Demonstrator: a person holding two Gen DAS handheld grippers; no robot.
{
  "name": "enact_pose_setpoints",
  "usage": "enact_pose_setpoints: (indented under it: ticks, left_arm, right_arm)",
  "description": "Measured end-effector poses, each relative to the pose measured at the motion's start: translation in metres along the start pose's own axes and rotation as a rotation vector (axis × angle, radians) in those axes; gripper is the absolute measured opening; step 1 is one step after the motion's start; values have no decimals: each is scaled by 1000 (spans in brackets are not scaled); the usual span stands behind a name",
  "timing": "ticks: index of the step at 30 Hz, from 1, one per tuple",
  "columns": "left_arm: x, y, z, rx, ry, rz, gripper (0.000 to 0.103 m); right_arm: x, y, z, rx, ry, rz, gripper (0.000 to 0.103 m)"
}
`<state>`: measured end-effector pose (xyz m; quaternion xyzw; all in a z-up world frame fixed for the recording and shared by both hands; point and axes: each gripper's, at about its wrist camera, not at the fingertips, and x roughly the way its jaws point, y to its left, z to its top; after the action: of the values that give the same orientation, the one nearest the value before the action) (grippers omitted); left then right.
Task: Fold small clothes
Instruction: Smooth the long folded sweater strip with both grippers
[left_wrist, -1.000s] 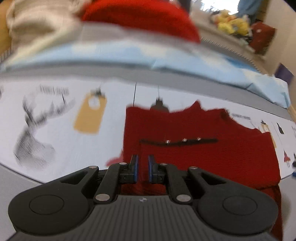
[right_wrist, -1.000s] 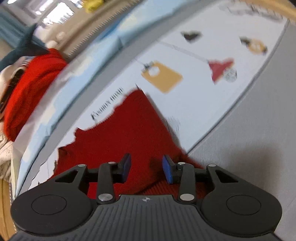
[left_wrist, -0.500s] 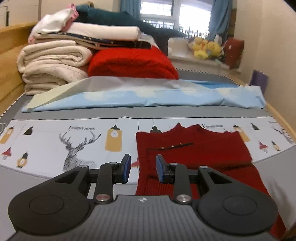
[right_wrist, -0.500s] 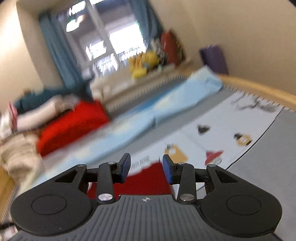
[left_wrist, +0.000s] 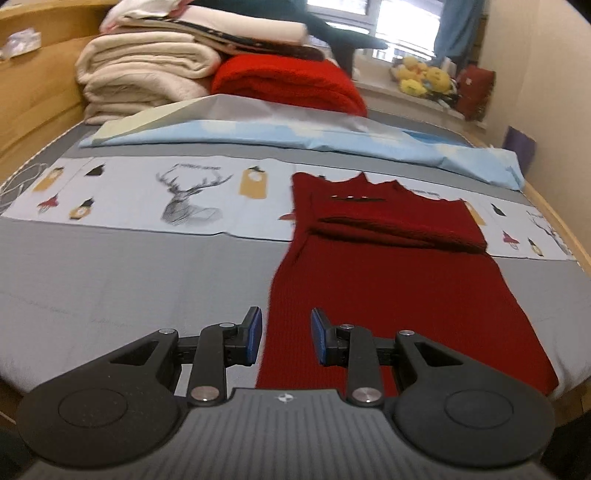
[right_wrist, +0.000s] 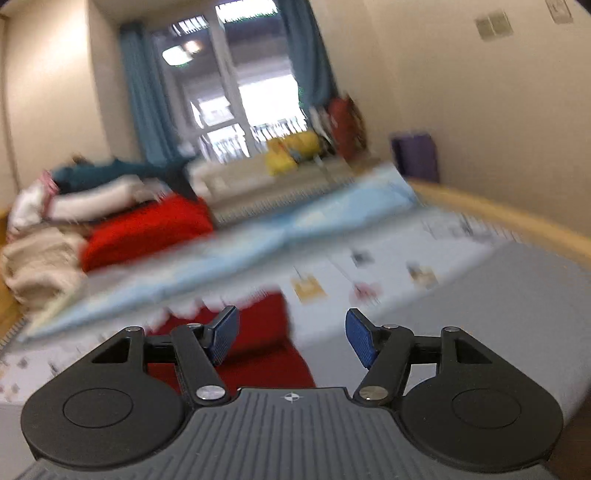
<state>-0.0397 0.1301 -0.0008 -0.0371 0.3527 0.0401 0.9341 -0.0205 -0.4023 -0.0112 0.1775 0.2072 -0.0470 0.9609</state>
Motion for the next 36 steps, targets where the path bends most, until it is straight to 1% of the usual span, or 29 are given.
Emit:
enact_pose_setpoints:
  ticks: [1,2,3,5,7,8,9,10,11,12,15,17,19,22,25,28,36]
  left_arm:
    - [3,3,-5,2,3,12,31]
    - [9,7,-12,0,17,27,31]
    - [17,11,-17,-8,37,36,30]
    - [36,21,-32,-34,95,46,29]
    - [53,29,-44,-46,127,45,29]
    - [62,31,-48,-55,172,55,29]
    - [69,35,-49,-89,206,46,28]
    - [72,40,-50,-135,224,7,28]
    - [75,43,-50,-167,238,-24,28]
    - [77,45,-52,-180,250,-30,28]
    - [86,48,-57,-199,303,-20,29]
    - [93,51,-59,-220,341,-22,31]
    - [97,54,-60,-238,366,-9,32]
    - [107,58,-64,-261,410,1,32]
    - [111,57,-68,-241,436,8,33]
    - [113,53,-69,-214,434,15,37]
    - [117,49,-71,-195,443,13,39]
  right_arm:
    - [9,-5,-6,23,82,-28,66]
    - [16,-10,-8,54,141,-42,66]
    - [22,-16,-11,84,179,-34,66]
    - [31,-27,-15,126,235,-48,66]
    - [39,-37,-20,167,282,-75,66]
    - [44,-42,-22,190,305,-82,66]
    - [48,-48,-24,209,329,-87,66]
    - [53,-50,-28,219,357,-93,66]
    - [58,-54,-31,220,383,-101,65]
    - [62,-51,-36,213,403,-112,65]
    - [65,-51,-53,190,452,-137,65]
    - [70,-53,-61,172,496,-141,64]
    - [75,-55,-69,149,543,-152,63]
    - [83,-55,-80,119,618,-177,63]
    - [91,-52,-91,98,700,-209,63]
    - [97,-45,-98,56,731,-223,63]
    - [105,-36,-100,30,736,-232,64]
